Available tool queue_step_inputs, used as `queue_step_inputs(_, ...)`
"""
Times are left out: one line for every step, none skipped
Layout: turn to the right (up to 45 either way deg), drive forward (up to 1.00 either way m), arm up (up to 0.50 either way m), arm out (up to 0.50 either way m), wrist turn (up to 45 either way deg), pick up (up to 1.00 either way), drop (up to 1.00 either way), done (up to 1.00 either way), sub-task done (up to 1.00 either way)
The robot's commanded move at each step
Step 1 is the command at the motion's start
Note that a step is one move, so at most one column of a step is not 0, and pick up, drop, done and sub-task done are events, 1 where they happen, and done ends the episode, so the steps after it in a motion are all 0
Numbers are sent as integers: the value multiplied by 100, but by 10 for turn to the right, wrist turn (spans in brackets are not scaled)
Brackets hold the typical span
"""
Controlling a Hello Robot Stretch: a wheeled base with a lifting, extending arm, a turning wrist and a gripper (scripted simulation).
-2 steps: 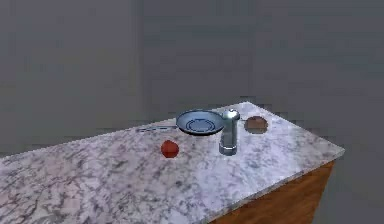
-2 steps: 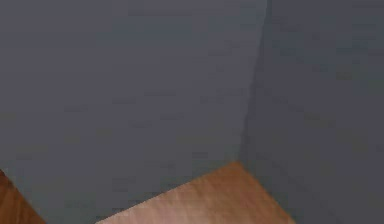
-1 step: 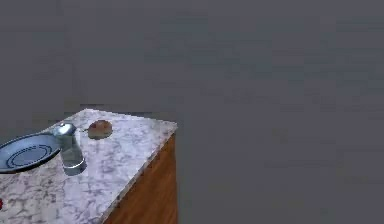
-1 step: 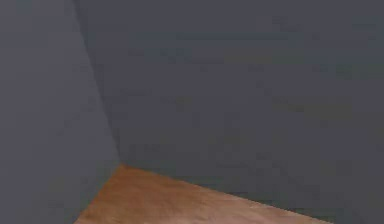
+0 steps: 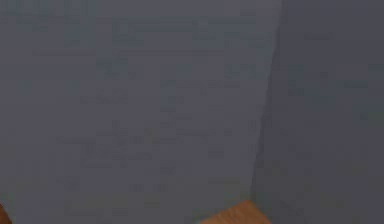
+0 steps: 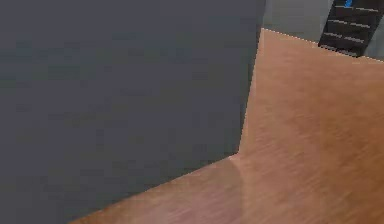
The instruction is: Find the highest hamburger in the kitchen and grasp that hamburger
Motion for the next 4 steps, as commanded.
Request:
queue_step_inputs(450, 0, 0, 0, 0, 0, 0, 0, 0)
queue_step_inputs(210, 0, 0, 0, 0, 0, 0, 0, 0)
queue_step_inputs(0, 10, 0, 0, 0, 0, 0, 0, 0)
queue_step_inputs(-450, 0, 0, 0, 0, 0, 0, 0, 0)
